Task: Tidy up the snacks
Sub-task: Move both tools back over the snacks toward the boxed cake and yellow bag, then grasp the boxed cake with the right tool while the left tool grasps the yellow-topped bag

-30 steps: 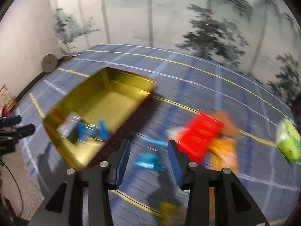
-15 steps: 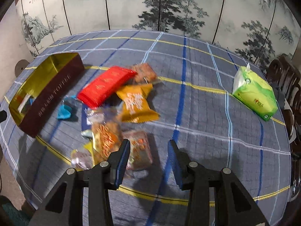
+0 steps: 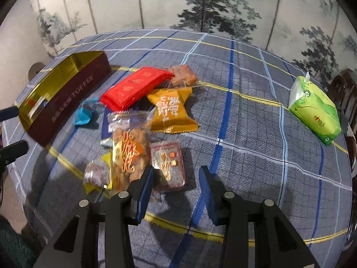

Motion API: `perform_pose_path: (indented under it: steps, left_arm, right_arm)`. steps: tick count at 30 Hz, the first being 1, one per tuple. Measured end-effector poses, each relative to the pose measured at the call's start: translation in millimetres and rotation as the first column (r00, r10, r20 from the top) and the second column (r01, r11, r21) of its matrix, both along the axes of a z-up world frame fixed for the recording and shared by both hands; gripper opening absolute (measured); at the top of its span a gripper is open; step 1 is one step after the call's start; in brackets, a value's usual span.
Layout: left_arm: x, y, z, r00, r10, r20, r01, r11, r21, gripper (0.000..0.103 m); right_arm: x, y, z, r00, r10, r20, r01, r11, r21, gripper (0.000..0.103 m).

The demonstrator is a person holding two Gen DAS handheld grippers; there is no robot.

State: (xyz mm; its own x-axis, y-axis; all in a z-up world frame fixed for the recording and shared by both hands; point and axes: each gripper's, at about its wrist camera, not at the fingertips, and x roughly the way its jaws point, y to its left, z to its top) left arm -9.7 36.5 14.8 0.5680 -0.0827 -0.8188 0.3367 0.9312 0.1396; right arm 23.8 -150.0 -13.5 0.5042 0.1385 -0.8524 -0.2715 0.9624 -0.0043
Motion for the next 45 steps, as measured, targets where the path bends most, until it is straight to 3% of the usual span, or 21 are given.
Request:
perform_pose_path:
  steps: [7,14,16,19,33,45]
  left_arm:
    - [-2,-19,-8,0.998,-0.060,-0.013,0.060,0.998,0.018,0.087]
    - [-3,-33,-12,0.993,-0.113,-0.017,0.113,0.993,0.023,0.087]
    - [-3,-37,-14,0.992,-0.129,-0.019,0.129,0.991,0.022,0.087]
    - [-1,-43,-15,0.988,-0.153,-0.024,0.153,0.988,0.010,0.087]
    - [14,-72,-33,0.964,-0.259,-0.066,0.259,0.966,-0.008,0.087]
    - [31,-82,-42,0.947,-0.301,-0.113,0.296,0.953,-0.059,0.061]
  right_arm:
    - [3,6,-13,0.999,0.032,-0.021,-0.033,0.999,-0.027,0.042]
    - [13,2,-17,1.000,0.013,-0.008,-0.012,0.999,0.029,0.042]
    - [13,0,-17,1.000,0.018,-0.004,-0.018,0.999,0.050,0.030]
    - [12,-6,-18,1.000,0.004,0.004,-0.004,0.998,0.062,0.030]
    - [7,-68,-19,0.979,-0.201,0.029,0.201,0.980,0.009,0.030]
    - [1,-77,-19,0.974,-0.224,0.032,0.223,0.974,0.026,0.030]
